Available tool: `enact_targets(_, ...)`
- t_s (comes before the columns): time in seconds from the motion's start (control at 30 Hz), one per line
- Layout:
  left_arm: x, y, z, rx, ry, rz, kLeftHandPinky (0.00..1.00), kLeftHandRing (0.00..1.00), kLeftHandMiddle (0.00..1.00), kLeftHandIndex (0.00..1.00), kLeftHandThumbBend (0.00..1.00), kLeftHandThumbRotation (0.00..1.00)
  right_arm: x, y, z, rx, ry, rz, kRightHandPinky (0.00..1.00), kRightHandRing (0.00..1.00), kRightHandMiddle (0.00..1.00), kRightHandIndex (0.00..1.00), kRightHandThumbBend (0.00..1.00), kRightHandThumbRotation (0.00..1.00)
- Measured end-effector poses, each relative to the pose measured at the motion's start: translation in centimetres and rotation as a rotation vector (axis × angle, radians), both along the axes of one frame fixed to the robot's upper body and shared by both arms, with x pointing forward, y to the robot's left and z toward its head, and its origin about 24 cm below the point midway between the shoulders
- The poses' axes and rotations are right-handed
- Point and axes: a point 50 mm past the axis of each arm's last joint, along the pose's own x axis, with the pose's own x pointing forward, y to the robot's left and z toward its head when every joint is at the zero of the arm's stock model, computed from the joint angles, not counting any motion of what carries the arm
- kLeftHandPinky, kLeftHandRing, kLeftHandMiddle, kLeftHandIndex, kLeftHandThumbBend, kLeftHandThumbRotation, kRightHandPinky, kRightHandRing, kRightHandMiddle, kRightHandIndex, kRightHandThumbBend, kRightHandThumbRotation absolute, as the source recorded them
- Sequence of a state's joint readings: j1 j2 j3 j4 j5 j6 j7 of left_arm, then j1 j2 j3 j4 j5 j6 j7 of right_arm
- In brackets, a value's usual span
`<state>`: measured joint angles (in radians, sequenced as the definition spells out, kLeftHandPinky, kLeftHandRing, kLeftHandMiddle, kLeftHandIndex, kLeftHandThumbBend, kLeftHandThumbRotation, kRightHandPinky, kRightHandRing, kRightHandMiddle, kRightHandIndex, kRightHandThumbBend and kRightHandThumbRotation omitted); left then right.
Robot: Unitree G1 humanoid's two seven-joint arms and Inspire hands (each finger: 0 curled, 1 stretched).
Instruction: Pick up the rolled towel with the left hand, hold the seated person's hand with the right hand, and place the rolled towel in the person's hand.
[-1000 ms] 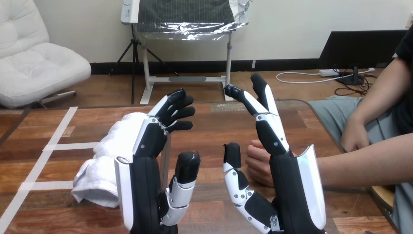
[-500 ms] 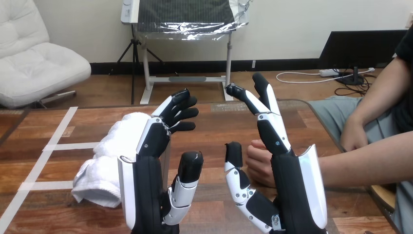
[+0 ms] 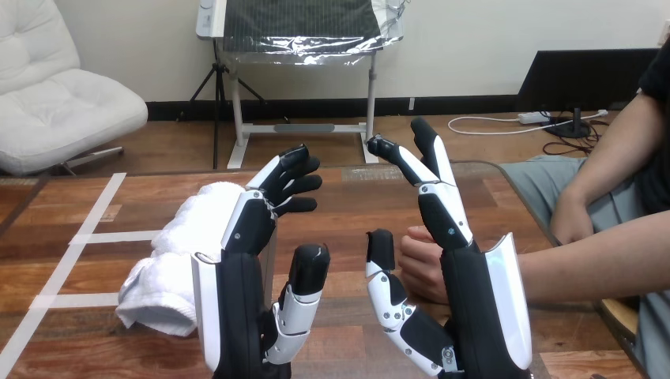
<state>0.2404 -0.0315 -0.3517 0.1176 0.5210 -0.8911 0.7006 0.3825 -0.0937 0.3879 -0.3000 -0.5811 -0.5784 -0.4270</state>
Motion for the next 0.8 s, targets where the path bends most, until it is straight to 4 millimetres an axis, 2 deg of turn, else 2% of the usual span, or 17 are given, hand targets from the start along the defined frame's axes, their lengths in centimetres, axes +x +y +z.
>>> enact_targets(0.27, 0.0, 0.0, 0.0, 0.005, -0.001, 0.002, 0.62, 0.71, 0.77, 0.79, 0.61, 0.94, 0.0, 0.0, 0.0, 0.0, 0.0, -0.001, 1.0, 1.0, 1.0, 0.86, 0.0, 0.0)
enact_targets(0.47, 0.2, 0.2, -0.1, 0.043, 0.011, 0.013, 0.67, 0.77, 0.82, 0.84, 0.6, 0.93, 0.0, 0.0, 0.0, -0.001, -0.001, -0.001, 1.0, 1.0, 1.0, 0.86, 0.0, 0.0)
enact_targets(0.63, 0.4, 0.8, -0.2, 0.096, 0.04, 0.029, 0.75, 0.84, 0.87, 0.88, 0.64, 0.87, 0.0, 0.0, 0.0, -0.001, -0.002, -0.002, 1.0, 1.0, 1.0, 0.86, 0.0, 0.0)
enact_targets(0.8, 0.7, 1.8, -0.2, 0.172, 0.085, 0.049, 0.84, 0.91, 0.92, 0.92, 0.65, 0.74, 0.0, -0.1, 0.0, -0.002, -0.002, -0.004, 1.0, 1.0, 1.0, 0.86, 0.0, 0.0)
